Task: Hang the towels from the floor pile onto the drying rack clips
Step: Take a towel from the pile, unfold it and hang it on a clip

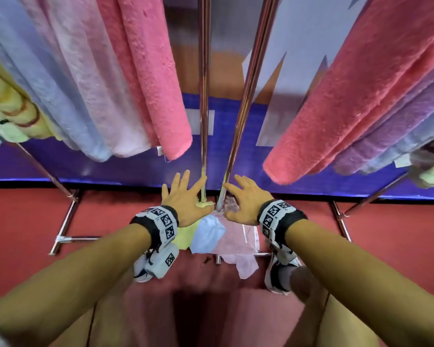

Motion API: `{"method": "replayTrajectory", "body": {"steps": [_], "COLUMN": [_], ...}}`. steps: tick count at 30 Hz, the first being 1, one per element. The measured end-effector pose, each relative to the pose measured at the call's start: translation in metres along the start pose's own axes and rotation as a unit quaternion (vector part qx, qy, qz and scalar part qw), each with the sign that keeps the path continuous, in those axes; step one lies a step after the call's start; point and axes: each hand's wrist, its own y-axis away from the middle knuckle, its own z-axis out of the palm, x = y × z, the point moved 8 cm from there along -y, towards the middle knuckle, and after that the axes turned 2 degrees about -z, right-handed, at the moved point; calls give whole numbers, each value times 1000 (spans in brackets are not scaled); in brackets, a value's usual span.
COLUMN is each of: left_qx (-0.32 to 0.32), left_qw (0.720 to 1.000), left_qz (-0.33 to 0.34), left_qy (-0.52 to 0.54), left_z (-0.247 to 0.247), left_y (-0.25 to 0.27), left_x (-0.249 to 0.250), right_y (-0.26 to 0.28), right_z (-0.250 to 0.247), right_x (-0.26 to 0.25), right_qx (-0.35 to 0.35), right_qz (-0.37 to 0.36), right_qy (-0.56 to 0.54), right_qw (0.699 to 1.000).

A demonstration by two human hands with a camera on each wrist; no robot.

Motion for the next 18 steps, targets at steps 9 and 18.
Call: {"method": "replayTrajectory", "body": {"steps": [9,18], "left_qx": [-13,-1], "left_qw": [997,979], "left_qz": [-34,-119], "left_qy": [71,166], "left_z": [65,108], "left_y": [-49,-76], "left_x": [-18,-59], "right_y": [-55,-105], "right_z": [108,206], "right_x": [29,49], "right_qx": [-65,-141], "right_qz": [30,105], "right_qy": [-64,-110], "right_qw": [995,978]}}
